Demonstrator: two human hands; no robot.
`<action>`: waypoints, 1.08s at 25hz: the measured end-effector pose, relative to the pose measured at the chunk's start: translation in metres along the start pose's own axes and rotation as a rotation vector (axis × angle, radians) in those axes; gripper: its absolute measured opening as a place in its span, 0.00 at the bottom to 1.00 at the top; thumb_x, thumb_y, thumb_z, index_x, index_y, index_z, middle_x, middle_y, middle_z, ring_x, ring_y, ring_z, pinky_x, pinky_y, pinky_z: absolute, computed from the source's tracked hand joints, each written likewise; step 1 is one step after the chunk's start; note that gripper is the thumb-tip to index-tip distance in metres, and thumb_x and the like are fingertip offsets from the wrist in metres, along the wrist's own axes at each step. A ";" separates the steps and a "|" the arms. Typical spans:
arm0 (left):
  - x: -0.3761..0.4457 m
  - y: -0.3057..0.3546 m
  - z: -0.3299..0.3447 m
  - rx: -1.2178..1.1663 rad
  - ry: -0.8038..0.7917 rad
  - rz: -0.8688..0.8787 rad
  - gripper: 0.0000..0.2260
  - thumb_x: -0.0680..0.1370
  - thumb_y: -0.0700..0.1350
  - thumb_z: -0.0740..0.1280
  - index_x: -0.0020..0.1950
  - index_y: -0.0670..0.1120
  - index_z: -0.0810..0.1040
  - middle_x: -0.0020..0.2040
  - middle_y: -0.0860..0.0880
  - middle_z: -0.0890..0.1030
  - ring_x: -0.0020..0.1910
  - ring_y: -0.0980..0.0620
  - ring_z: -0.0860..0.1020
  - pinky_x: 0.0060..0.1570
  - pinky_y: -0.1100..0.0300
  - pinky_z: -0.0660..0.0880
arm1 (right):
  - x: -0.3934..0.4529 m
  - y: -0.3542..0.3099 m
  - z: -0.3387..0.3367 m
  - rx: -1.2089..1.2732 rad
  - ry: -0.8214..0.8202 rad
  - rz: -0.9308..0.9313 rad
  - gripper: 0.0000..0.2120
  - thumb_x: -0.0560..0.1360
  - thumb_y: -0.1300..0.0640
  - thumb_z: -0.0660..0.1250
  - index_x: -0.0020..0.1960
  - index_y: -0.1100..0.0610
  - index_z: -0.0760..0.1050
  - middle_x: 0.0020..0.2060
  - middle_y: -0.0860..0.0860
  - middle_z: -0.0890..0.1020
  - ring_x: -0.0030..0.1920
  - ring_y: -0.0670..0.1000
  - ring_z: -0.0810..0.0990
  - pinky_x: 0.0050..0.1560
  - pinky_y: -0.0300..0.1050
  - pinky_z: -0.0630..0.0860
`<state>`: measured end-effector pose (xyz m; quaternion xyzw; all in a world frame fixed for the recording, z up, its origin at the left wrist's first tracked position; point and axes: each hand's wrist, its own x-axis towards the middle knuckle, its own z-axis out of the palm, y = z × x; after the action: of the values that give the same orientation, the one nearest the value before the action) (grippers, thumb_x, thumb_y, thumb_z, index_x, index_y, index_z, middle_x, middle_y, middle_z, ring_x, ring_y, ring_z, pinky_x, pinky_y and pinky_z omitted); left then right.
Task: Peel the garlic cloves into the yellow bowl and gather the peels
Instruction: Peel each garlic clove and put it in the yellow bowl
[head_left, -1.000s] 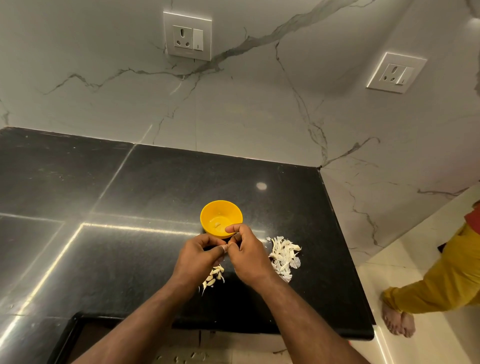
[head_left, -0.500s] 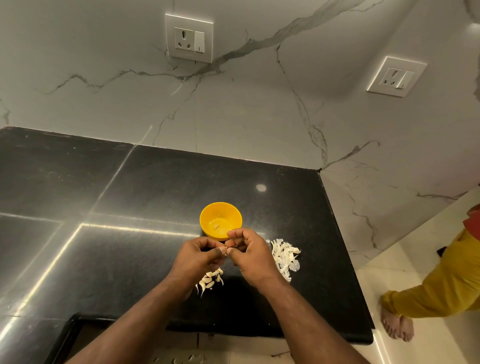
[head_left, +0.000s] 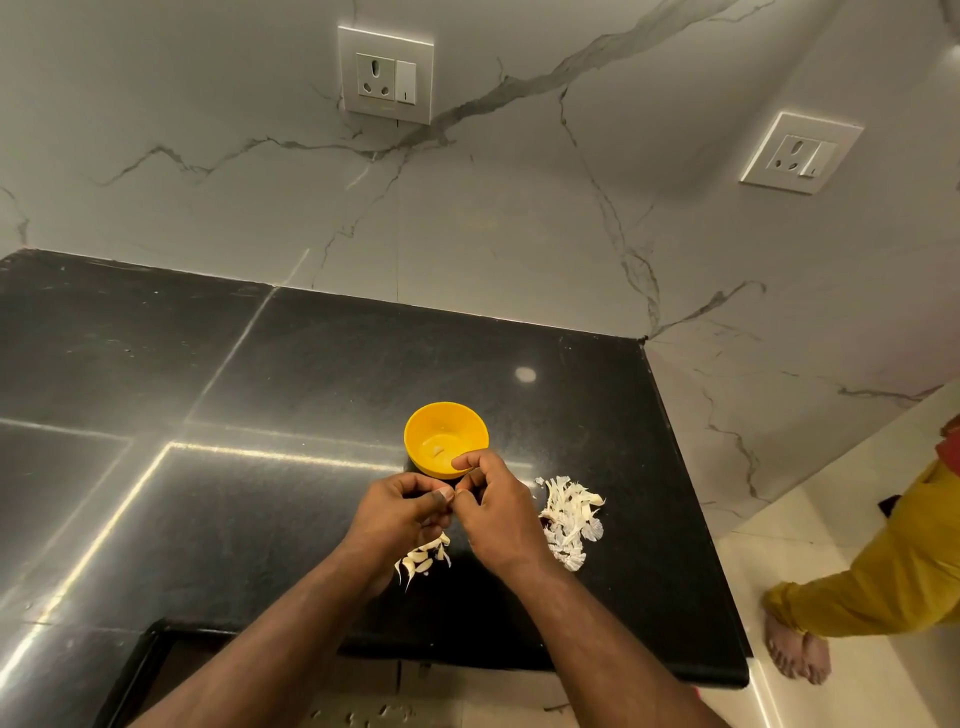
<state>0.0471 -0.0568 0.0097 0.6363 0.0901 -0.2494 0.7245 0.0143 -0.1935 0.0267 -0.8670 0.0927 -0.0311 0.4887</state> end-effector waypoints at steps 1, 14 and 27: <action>0.001 0.000 0.000 -0.004 0.006 -0.007 0.03 0.79 0.37 0.69 0.50 0.38 0.82 0.40 0.42 0.84 0.37 0.51 0.82 0.42 0.58 0.79 | -0.001 0.000 0.001 0.001 -0.008 -0.009 0.13 0.78 0.59 0.66 0.55 0.42 0.73 0.40 0.47 0.79 0.42 0.48 0.77 0.45 0.49 0.76; 0.002 -0.001 0.001 0.056 0.067 0.013 0.04 0.80 0.39 0.70 0.52 0.40 0.82 0.44 0.40 0.85 0.41 0.50 0.83 0.41 0.59 0.79 | -0.005 0.003 -0.009 0.292 -0.048 0.108 0.14 0.76 0.70 0.64 0.52 0.51 0.76 0.40 0.52 0.78 0.40 0.49 0.76 0.48 0.59 0.80; 0.003 -0.001 -0.009 0.009 0.042 -0.048 0.05 0.80 0.38 0.69 0.53 0.42 0.83 0.44 0.42 0.85 0.44 0.49 0.81 0.45 0.57 0.79 | 0.003 0.019 -0.035 -0.228 -0.030 0.159 0.12 0.75 0.66 0.64 0.46 0.51 0.82 0.37 0.44 0.81 0.36 0.44 0.79 0.42 0.41 0.76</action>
<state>0.0506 -0.0490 0.0056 0.6424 0.1193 -0.2537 0.7133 0.0098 -0.2334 0.0285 -0.9072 0.1567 0.0312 0.3892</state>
